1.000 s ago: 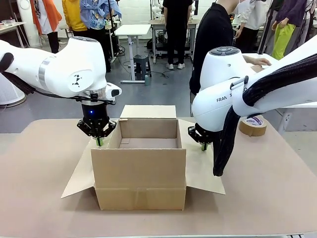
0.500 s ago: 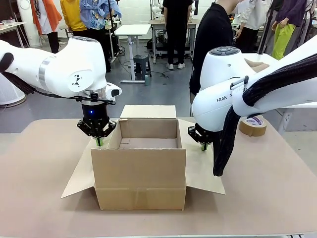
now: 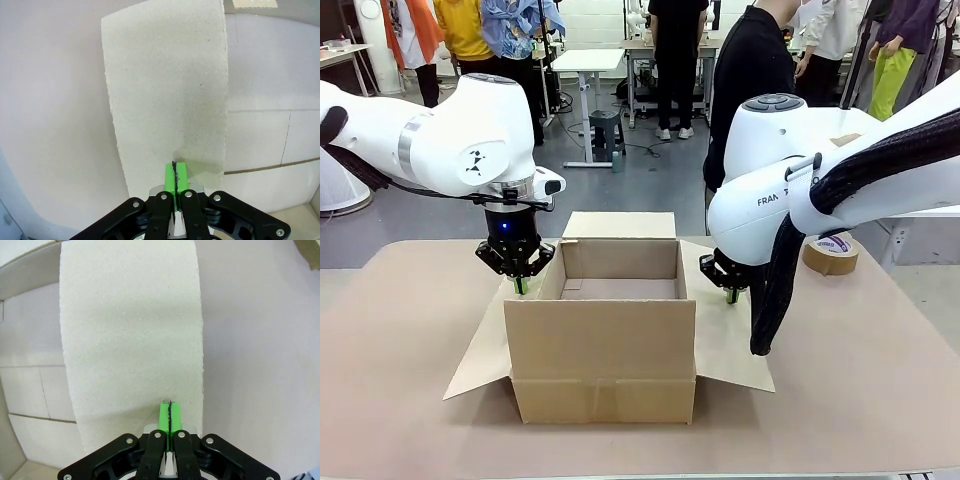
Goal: Wrap the clocks to prevent damage.
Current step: Once the human has placed the objects inside and stepped back, release both hands from the side flaps of the Package Box.
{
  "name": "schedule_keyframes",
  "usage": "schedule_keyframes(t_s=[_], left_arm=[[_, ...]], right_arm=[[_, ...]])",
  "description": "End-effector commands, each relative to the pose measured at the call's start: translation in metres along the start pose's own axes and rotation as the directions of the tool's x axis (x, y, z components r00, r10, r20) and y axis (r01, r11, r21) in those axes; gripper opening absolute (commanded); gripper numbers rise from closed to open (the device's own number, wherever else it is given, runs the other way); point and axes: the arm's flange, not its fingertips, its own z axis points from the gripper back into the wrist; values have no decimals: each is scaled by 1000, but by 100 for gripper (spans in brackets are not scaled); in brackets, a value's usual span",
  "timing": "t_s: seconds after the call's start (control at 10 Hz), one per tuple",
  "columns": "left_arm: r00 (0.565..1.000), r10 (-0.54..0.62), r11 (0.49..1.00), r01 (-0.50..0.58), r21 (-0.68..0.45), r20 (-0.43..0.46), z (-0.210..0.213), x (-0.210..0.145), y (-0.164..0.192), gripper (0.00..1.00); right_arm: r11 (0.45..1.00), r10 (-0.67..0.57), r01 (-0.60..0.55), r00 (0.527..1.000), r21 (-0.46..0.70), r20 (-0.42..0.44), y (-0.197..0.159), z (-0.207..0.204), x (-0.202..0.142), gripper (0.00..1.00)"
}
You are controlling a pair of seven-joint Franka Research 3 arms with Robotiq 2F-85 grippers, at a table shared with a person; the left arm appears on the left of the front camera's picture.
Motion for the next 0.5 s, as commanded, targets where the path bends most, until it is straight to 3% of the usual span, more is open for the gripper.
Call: schedule_keyframes(t_s=[0.0, 0.4], left_arm=[[1000, 10, 1000, -10, 19, 8, -1, 0, -1, 0], [1000, 10, 1000, -10, 19, 8, -1, 0, -1, 0]], right_arm=[[1000, 1, -1, 1000, -2, -1, 0, -1, -1, 1], [1000, 1, -1, 1000, -2, -1, 0, -1, -1, 1]])
